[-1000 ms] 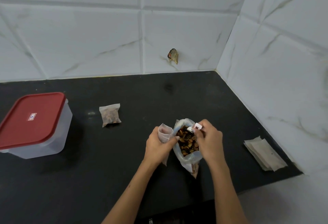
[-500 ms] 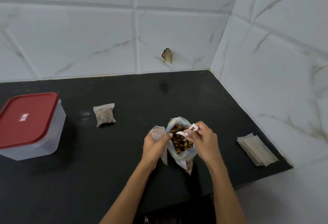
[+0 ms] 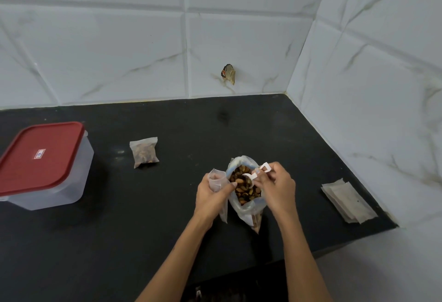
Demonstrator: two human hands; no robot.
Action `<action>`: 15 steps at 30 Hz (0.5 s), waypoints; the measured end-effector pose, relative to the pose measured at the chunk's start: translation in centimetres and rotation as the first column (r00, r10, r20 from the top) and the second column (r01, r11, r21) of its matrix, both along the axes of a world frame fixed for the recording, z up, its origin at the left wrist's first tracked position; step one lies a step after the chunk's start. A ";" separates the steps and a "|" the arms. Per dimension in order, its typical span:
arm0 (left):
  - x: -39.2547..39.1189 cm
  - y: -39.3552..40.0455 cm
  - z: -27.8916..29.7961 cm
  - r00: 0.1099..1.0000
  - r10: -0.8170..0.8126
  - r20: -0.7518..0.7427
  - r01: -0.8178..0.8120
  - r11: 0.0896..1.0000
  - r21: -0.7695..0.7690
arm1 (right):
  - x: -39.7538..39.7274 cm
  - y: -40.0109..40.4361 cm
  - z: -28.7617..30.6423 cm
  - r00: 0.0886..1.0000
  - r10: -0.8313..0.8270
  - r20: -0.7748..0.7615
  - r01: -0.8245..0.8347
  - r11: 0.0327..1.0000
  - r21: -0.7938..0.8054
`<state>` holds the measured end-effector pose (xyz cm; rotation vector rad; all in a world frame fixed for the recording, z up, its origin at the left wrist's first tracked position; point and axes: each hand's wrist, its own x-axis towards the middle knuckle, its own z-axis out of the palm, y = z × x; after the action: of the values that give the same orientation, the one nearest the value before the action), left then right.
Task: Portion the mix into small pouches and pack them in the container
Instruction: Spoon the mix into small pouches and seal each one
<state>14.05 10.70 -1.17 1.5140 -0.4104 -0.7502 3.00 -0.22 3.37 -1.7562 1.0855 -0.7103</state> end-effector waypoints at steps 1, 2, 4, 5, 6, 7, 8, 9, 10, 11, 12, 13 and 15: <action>0.0 0.0 0.0 1.000 0.002 -0.001 -0.002 1.000 0.000 | -0.1 0.0 0.2 0.999 -0.025 -0.027 0.024 0.999 -0.038; -0.1 0.0 0.0 1.000 0.003 -0.002 -0.003 1.000 -0.007 | -0.2 0.0 0.3 0.997 -0.045 -0.063 0.040 0.997 -0.073; -0.2 0.0 -0.1 1.000 0.003 0.002 -0.003 1.000 -0.014 | 0.0 -0.1 0.4 0.988 -0.074 -0.137 0.053 0.988 -0.147; -0.2 0.0 -0.1 1.000 0.005 0.005 -0.005 1.000 -0.014 | 0.2 -0.2 0.4 0.981 -0.087 -0.172 0.055 0.982 -0.182; -0.2 0.0 -0.1 1.000 0.008 0.006 -0.008 1.000 -0.014 | 0.4 -0.2 0.4 0.974 -0.103 -0.200 0.060 0.975 -0.213; -0.2 0.0 -0.1 1.000 0.008 0.010 -0.008 1.000 -0.015 | 0.6 -0.2 0.3 0.969 -0.121 -0.216 0.069 0.970 -0.232; -0.2 0.0 -0.1 1.000 0.005 0.020 -0.004 1.000 -0.019 | 0.8 -0.2 0.3 0.966 -0.137 -0.221 0.083 0.967 -0.240; -0.3 0.0 -0.1 1.000 -0.003 0.031 0.003 1.000 -0.022 | 1.1 -0.1 0.2 0.963 -0.152 -0.222 0.097 0.966 -0.240; -0.3 0.0 0.0 0.999 -0.012 0.036 0.013 1.000 -0.025 | 1.3 0.0 0.1 0.962 -0.158 -0.223 0.103 0.965 -0.242; -0.4 0.0 0.1 0.999 -0.019 0.034 0.020 0.999 -0.031 | 1.6 0.2 0.1 0.961 -0.153 -0.228 0.096 0.965 -0.244; -0.4 0.1 0.2 0.999 -0.026 0.033 0.027 0.999 -0.038 | 1.8 0.4 0.1 0.961 -0.140 -0.238 0.079 0.966 -0.247; -0.4 0.1 0.3 0.999 -0.032 0.033 0.034 0.999 -0.042 | 2.1 0.6 0.2 0.960 -0.122 -0.253 0.058 0.968 -0.246; -0.4 0.2 0.4 0.998 -0.047 0.028 0.048 0.998 -0.045 | 2.4 0.6 0.2 0.953 -0.090 -0.290 0.025 0.975 -0.222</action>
<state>13.70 10.86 -0.77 1.4777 -0.4823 -0.7534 5.39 0.35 3.57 -2.0755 1.3070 -0.6294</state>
